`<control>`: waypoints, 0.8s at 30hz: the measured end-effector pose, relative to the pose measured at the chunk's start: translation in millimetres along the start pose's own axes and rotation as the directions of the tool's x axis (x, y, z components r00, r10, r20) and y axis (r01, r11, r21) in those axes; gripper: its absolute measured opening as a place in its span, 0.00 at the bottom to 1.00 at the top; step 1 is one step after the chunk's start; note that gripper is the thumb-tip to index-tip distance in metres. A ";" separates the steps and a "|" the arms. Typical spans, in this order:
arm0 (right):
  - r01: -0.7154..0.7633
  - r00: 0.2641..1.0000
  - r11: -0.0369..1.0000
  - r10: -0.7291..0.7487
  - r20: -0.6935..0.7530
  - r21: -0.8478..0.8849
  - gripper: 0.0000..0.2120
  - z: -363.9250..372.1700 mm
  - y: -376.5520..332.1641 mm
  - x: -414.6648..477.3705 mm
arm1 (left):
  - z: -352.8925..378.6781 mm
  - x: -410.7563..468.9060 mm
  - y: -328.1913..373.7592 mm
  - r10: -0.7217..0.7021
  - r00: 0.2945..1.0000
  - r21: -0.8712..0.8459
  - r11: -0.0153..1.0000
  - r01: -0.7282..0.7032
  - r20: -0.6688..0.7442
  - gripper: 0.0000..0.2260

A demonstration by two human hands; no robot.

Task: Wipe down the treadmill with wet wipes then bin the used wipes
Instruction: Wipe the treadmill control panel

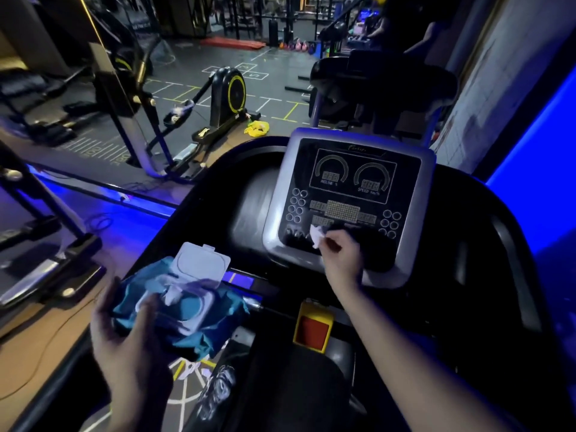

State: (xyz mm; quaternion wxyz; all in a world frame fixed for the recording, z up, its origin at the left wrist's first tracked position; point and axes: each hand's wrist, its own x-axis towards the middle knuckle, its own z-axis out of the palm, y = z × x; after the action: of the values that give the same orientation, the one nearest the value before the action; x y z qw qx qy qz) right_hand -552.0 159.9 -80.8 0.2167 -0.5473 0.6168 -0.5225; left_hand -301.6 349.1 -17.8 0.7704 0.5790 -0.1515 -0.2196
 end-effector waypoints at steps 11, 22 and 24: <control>-0.768 0.622 0.595 0.604 0.498 0.238 0.02 62.9 -34.7 -232.5 | -113.7 43.6 16.5 -0.010 0.999 0.035 0.999 0.012 -0.036 0.22; -0.939 0.264 0.341 0.809 0.525 -0.052 0.04 104.4 7.0 -358.2 | -257.0 65.2 29.4 0.124 0.978 0.127 0.987 -0.103 -0.166 0.23; -0.938 0.259 0.341 0.807 0.531 -0.060 0.03 123.0 0.8 -366.6 | -276.5 65.6 36.0 0.149 0.968 0.156 0.981 -0.119 -0.201 0.23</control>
State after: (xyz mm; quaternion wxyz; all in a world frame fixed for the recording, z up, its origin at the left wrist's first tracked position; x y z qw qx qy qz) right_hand -336.6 440.3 -237.6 0.6849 -0.1819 0.6643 -0.2377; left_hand -104.6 552.1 -63.0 0.7520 0.6410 -0.1228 -0.0927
